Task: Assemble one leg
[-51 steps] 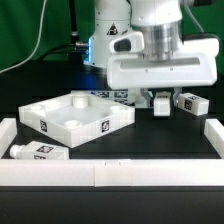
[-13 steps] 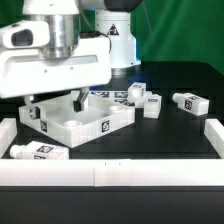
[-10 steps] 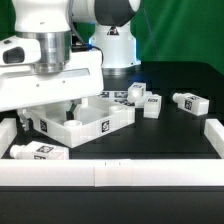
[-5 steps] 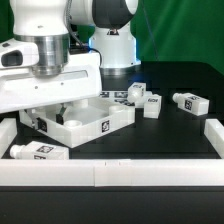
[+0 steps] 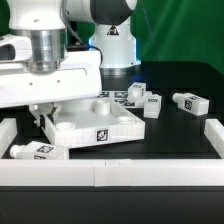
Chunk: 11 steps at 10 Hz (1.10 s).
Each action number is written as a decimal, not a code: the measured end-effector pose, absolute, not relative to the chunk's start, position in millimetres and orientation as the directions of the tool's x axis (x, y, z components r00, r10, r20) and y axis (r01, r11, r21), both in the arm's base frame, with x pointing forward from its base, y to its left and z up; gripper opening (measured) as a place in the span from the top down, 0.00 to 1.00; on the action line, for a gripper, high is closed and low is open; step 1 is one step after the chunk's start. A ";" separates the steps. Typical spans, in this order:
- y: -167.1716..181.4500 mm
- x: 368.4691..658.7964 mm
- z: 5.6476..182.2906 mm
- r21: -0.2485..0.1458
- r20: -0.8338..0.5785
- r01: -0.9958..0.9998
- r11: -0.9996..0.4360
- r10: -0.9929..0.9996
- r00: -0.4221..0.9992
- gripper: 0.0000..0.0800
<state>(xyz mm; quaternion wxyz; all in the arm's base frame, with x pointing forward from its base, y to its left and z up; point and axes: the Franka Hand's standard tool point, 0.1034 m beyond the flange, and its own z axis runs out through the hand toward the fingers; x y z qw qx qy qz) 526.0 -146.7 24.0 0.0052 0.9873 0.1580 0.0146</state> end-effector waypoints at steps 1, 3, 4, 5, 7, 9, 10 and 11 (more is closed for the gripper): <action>-136.7 532.1 27.7 -0.016 0.002 0.259 -0.966 0.259 0.966 0.93; -116.3 542.7 31.7 -0.032 -0.009 0.179 -0.983 0.179 0.984 0.93; -105.4 548.9 34.1 -0.039 -0.018 0.138 -0.990 0.139 0.990 0.93; -96.0 557.4 36.7 -0.040 -0.018 0.099 -0.994 0.100 0.995 0.93; -75.5 562.1 36.0 -0.038 -0.021 0.027 -0.999 0.028 0.999 0.93; -59.2 567.0 30.2 -0.029 0.002 -0.003 -1.000 -0.003 1.000 0.93; -51.7 569.2 27.5 -0.026 0.013 -0.005 -1.000 -0.005 1.000 0.93; -43.2 571.5 26.0 -0.023 0.030 -0.010 -1.000 -0.011 0.999 0.93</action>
Offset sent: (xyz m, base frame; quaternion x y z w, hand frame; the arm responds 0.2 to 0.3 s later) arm 0.0318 0.0386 0.0115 0.0070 -0.0317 0.1085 0.9936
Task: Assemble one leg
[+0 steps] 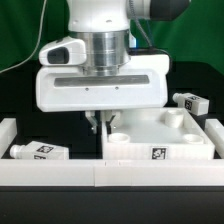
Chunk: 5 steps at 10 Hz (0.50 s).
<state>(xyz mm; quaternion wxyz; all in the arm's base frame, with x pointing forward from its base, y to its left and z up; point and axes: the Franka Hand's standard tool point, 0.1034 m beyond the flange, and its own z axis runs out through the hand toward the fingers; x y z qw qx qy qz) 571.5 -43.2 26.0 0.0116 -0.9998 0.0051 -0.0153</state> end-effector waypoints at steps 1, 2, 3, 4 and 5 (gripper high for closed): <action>-32.2 572.7 24.9 -0.022 0.044 -0.011 -1.000 -0.012 0.999 0.93; -25.2 574.5 23.4 -0.019 0.058 -0.019 -1.000 -0.020 0.998 0.93; -20.5 579.7 19.7 -0.007 0.108 -0.034 -0.999 -0.035 0.994 0.93; -20.4 582.0 15.4 -0.001 0.140 -0.068 -0.998 -0.068 0.988 0.93; -21.8 584.3 15.9 0.000 0.153 -0.082 -0.997 -0.081 0.985 0.93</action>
Offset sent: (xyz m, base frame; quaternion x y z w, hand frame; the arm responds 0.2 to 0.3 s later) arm 0.0131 0.0232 -0.0186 -0.0230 0.1130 0.0455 0.9923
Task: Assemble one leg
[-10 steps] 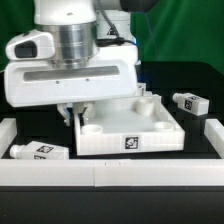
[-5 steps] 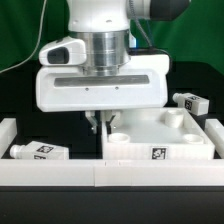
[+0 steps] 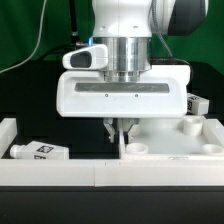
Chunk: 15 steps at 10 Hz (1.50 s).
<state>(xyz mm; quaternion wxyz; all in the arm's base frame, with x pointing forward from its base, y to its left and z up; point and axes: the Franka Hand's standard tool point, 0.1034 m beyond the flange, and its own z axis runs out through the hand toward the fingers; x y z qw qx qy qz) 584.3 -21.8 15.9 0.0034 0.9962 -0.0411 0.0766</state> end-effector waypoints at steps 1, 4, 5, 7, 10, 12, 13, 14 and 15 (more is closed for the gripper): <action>-22.6 582.8 15.0 0.002 0.146 -0.072 -0.997 -0.071 0.987 0.93; -22.4 582.7 14.9 0.001 0.145 -0.072 -0.997 -0.071 0.987 0.66; -22.4 582.7 14.8 0.001 0.145 -0.072 -0.997 -0.071 0.987 0.47; -22.4 582.7 14.8 0.001 0.145 -0.072 -0.997 -0.071 0.987 0.30; -15.4 561.4 34.0 -0.038 0.069 -0.169 -0.985 -0.171 0.983 0.19; 7.6 530.8 42.0 -0.060 0.055 -0.192 -0.980 -0.195 0.979 0.19; 13.4 527.9 42.3 -0.059 0.069 -0.189 -0.980 -0.192 0.979 0.19; 12.4 528.6 41.4 -0.057 0.067 -0.183 -0.981 -0.186 0.980 0.19; 11.3 528.7 41.1 -0.056 0.067 -0.185 -0.981 -0.188 0.980 0.19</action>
Offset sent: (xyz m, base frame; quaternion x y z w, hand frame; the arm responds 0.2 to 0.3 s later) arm 0.0000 0.0000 0.0000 0.0000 0.0000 0.0000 1.0000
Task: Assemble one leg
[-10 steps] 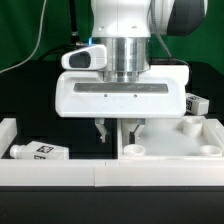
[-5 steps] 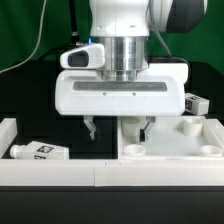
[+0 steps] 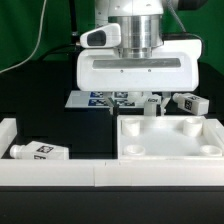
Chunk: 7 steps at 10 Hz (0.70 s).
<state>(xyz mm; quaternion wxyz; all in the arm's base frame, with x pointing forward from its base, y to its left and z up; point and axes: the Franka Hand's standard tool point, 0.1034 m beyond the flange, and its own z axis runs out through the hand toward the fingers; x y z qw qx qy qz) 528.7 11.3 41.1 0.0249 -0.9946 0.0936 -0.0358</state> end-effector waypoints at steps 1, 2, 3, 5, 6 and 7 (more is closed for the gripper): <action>11.7 528.5 40.8 -0.056 0.066 -0.184 -0.981 -0.187 0.980 0.19; 14.6 524.8 41.4 -0.059 0.057 -0.194 -0.979 -0.197 0.979 0.19; 24.8 511.8 44.7 -0.066 0.026 -0.195 -0.979 -0.197 0.980 0.19; 41.1 490.4 58.3 -0.082 -0.097 -0.202 -0.976 -0.194 0.976 0.19; 44.1 493.4 63.1 -0.086 -0.124 -0.201 -0.976 -0.190 0.974 0.19; 42.8 494.0 61.1 -0.085 -0.130 -0.204 -0.975 -0.192 0.973 0.19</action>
Offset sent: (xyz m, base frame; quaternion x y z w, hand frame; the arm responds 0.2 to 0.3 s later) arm -0.0589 0.0335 0.0177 0.0121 -0.1136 0.0474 0.9923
